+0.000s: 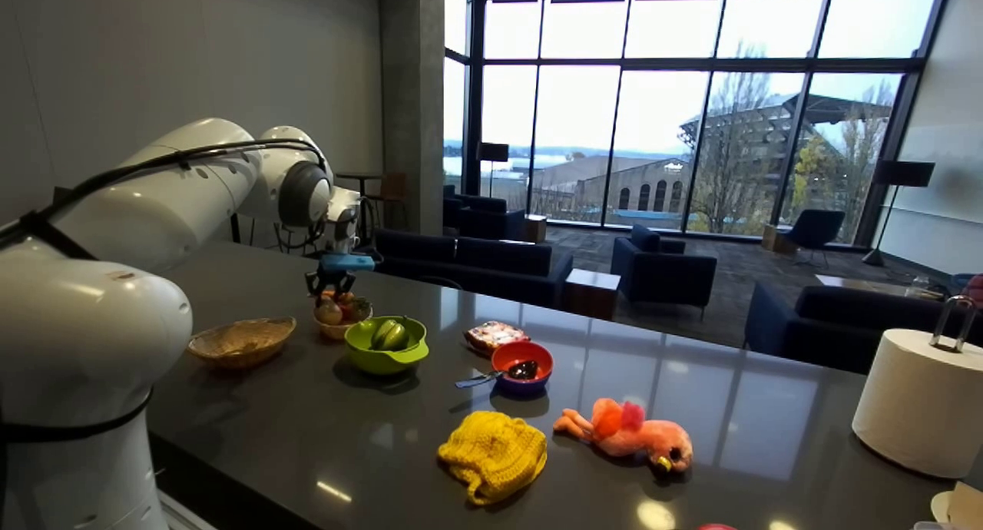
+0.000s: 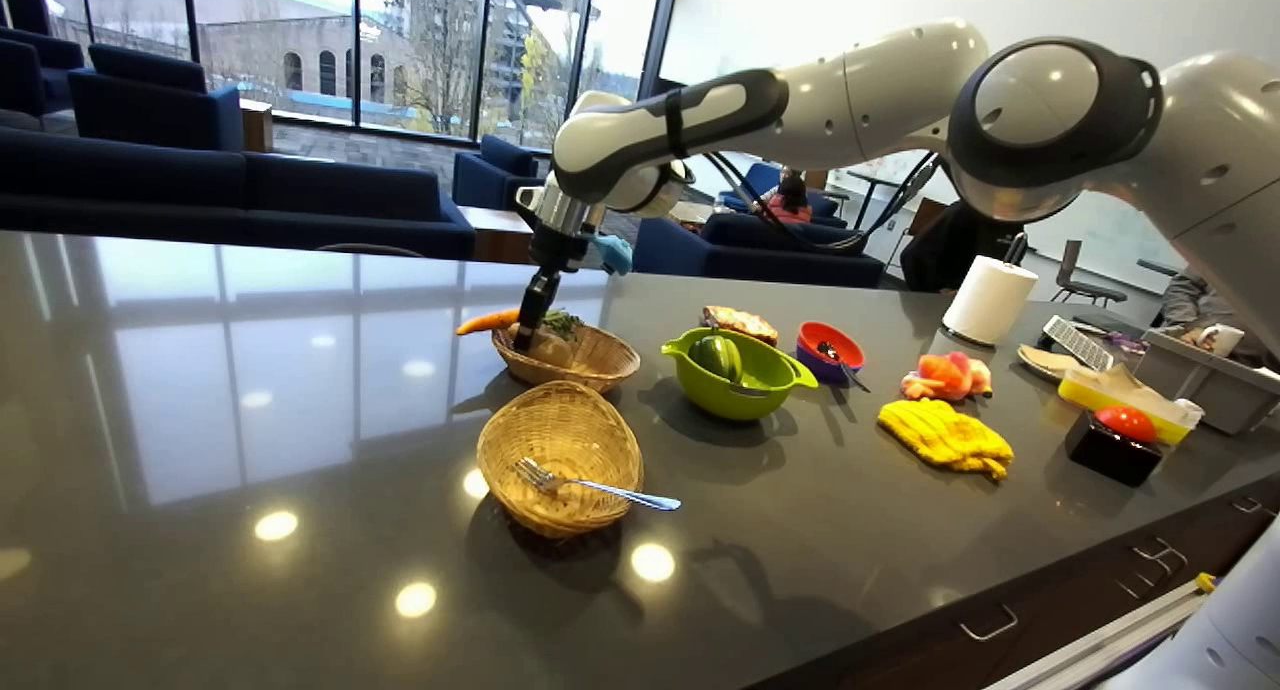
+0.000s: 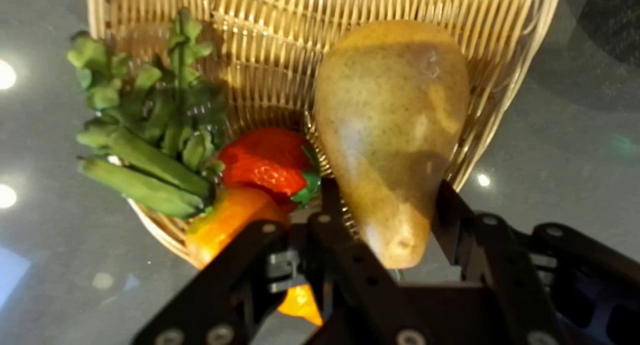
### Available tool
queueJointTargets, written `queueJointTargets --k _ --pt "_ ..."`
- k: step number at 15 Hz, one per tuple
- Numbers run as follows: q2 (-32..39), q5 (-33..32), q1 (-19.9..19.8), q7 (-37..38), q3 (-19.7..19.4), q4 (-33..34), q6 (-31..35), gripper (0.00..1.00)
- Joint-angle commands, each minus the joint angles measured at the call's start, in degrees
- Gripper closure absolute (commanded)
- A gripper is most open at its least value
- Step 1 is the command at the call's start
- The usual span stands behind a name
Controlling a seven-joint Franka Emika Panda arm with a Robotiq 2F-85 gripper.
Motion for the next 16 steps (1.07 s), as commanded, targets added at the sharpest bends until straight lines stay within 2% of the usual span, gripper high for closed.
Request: queueJointTargets --k 1,13,14,15,16 --pt "-1.50 -0.79 0.16 0.52 -0.71 -0.01 -1.33 0.78" --pt "-8.00 -2.17 -0.25 3.59 -2.76 -4.33 -0.51 0.78" --pt "-8.51 -2.16 -0.33 3.83 -2.94 -4.78 -0.46 0.28" --pt "-8.90 -2.15 -0.37 3.98 -3.14 -5.17 -0.50 0.27" --pt "-9.18 -2.14 -0.35 4.03 -3.27 -5.44 -0.53 0.65"
